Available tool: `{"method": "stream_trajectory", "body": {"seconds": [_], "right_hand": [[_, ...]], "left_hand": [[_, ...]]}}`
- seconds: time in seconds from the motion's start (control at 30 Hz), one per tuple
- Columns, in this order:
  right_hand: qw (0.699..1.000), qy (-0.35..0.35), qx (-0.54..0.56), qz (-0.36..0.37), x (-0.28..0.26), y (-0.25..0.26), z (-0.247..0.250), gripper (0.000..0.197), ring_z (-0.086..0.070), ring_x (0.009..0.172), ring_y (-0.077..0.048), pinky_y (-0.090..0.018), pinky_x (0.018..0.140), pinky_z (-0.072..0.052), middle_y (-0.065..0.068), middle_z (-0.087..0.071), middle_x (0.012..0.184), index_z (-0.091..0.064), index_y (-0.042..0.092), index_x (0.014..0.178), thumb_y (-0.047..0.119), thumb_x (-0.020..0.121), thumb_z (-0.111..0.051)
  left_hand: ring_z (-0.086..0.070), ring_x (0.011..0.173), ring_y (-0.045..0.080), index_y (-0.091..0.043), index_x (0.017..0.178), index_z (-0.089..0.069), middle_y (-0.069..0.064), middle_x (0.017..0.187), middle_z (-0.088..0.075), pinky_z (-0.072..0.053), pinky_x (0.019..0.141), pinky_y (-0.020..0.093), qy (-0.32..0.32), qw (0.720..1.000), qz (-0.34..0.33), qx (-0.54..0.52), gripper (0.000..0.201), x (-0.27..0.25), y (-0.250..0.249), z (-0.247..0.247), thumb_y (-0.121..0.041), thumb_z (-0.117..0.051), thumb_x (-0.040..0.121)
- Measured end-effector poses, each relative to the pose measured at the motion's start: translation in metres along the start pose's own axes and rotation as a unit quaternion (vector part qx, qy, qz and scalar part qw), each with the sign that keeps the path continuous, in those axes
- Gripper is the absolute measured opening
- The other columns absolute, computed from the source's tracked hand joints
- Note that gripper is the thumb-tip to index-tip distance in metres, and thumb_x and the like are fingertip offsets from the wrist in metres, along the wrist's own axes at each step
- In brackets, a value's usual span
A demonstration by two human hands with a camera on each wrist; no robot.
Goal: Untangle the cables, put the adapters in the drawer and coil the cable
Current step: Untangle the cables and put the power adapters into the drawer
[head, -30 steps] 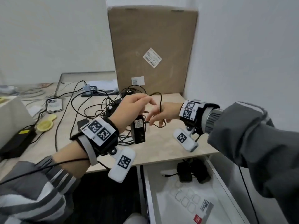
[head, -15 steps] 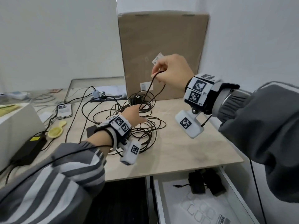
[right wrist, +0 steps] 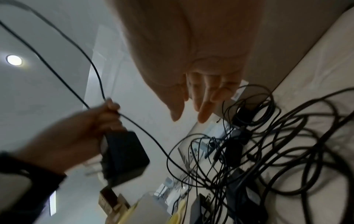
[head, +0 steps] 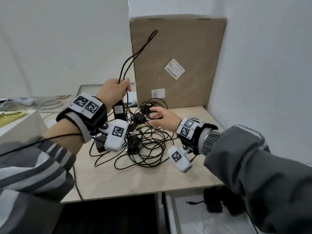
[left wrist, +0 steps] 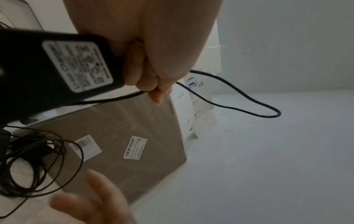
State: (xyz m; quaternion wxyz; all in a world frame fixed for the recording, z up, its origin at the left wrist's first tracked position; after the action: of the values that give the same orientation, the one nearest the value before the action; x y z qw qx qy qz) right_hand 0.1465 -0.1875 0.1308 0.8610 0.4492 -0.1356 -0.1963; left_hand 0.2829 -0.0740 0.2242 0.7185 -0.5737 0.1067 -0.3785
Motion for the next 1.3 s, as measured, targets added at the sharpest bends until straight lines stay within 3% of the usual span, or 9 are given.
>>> {"method": "stream_trajectory", "body": {"seconds": [0.1, 0.2, 0.3, 0.37, 0.53, 0.63, 0.97, 1.1, 1.3], "right_hand": [[0.998, 0.039, 0.001, 0.043, 0.025, 0.016, -0.038, 0.052, -0.058, 0.067, -0.005, -0.007, 0.055, -0.045, -0.011, -0.053, 0.133, -0.044, 0.01, 0.141, 0.015, 0.093, -0.061], [0.996, 0.07, 0.003, 0.06, 0.041, 0.027, -0.064, 0.034, -0.059, 0.07, -0.008, -0.02, 0.067, -0.056, -0.014, -0.064, 0.115, -0.06, 0.004, 0.123, 0.014, 0.091, -0.063], [0.994, 0.093, -0.005, 0.064, 0.042, 0.034, -0.079, 0.01, -0.054, 0.059, -0.01, -0.015, 0.056, -0.049, -0.007, -0.065, 0.082, -0.064, 0.004, 0.097, 0.011, 0.09, -0.064], [0.993, 0.09, -0.025, 0.066, 0.039, 0.038, -0.076, 0.007, -0.053, 0.055, -0.008, -0.015, 0.051, -0.046, -0.001, -0.062, 0.074, -0.061, 0.006, 0.095, 0.011, 0.09, -0.064], [0.987, -0.136, 0.058, 0.069, 0.036, 0.06, 0.01, 0.005, -0.065, 0.058, -0.011, -0.016, 0.043, -0.045, -0.009, -0.068, 0.081, -0.052, 0.013, 0.092, 0.015, 0.096, -0.054], [0.966, -0.207, 0.099, 0.12, 0.018, 0.103, 0.066, 0.005, -0.067, 0.062, -0.008, -0.015, 0.048, -0.047, -0.005, -0.069, 0.082, -0.055, 0.012, 0.095, 0.017, 0.095, -0.056], [0.944, -0.249, 0.036, 0.214, -0.032, 0.21, 0.151, 0.014, -0.059, 0.047, -0.003, -0.016, 0.047, -0.044, 0.001, -0.064, 0.066, -0.054, 0.018, 0.08, 0.019, 0.091, -0.063], [0.957, -0.228, 0.034, 0.178, -0.046, 0.195, 0.161, 0.013, -0.06, 0.047, -0.003, -0.016, 0.049, -0.047, 0.001, -0.065, 0.065, -0.056, 0.017, 0.08, 0.02, 0.092, -0.062], [0.958, -0.253, 0.084, 0.102, -0.063, 0.132, 0.188, 0.015, -0.061, 0.048, -0.004, -0.017, 0.049, -0.046, -0.002, -0.065, 0.067, -0.057, 0.014, 0.079, 0.017, 0.093, -0.06]], "left_hand": [[-0.025, 0.037, 0.004, -0.014, 0.068, -0.052, -0.014, 0.04, -0.032, -0.026, 0.05, 0.022, 0.02, 0.998, -0.003, -0.061, 0.038, -0.009, -0.008, 0.007, -0.031, -0.043, 0.101], [-0.023, 0.038, 0.006, -0.014, 0.07, -0.051, -0.012, 0.041, -0.029, -0.029, 0.053, 0.022, 0.037, 0.992, -0.001, -0.124, 0.037, -0.016, -0.015, 0.013, -0.032, -0.042, 0.101], [-0.021, 0.04, 0.008, -0.015, 0.07, -0.049, -0.011, 0.042, -0.027, -0.033, 0.054, 0.022, 0.031, 0.988, -0.018, -0.152, 0.038, -0.017, -0.028, 0.02, -0.031, -0.04, 0.102], [-0.022, 0.04, 0.008, -0.015, 0.069, -0.05, -0.011, 0.041, -0.027, -0.033, 0.054, 0.023, 0.015, 0.989, -0.034, -0.143, 0.038, -0.015, -0.033, 0.026, -0.029, -0.04, 0.102], [-0.027, 0.041, 0.008, -0.015, 0.074, -0.066, -0.011, 0.044, -0.033, -0.028, 0.053, 0.026, -0.055, 0.996, -0.046, -0.047, 0.032, -0.006, -0.019, 0.056, -0.028, -0.047, 0.096], [-0.03, 0.045, 0.011, -0.022, 0.076, -0.071, -0.006, 0.05, -0.034, -0.026, 0.051, 0.025, -0.08, 0.997, -0.021, -0.001, 0.024, -0.007, -0.004, 0.061, -0.027, -0.052, 0.09], [-0.03, 0.038, 0.006, -0.012, 0.091, -0.072, -0.012, 0.039, -0.035, -0.029, 0.05, 0.026, -0.017, 0.994, -0.101, -0.038, 0.029, -0.018, -0.061, 0.004, -0.031, -0.05, 0.095], [-0.033, 0.035, 0.002, -0.008, 0.103, -0.07, -0.013, 0.036, -0.04, -0.03, 0.041, 0.02, 0.072, 0.991, -0.111, -0.011, 0.027, -0.039, -0.075, -0.041, -0.029, -0.054, 0.096], [-0.032, 0.045, 0.011, -0.016, 0.09, -0.073, -0.01, 0.048, -0.045, -0.028, 0.042, 0.019, 0.161, 0.981, -0.099, 0.048, 0.022, -0.053, -0.064, -0.098, -0.029, -0.056, 0.094]]}}
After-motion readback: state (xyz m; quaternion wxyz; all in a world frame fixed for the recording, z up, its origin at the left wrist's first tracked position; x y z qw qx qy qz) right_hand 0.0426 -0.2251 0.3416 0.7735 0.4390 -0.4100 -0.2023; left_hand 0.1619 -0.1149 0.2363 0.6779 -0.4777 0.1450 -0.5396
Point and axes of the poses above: each hand's wrist, its own x-axis towards the middle knuckle, its own z-axis out of the back of the hand, y = z × x, the point moved 7 cm from there along x, towards the middle knuckle
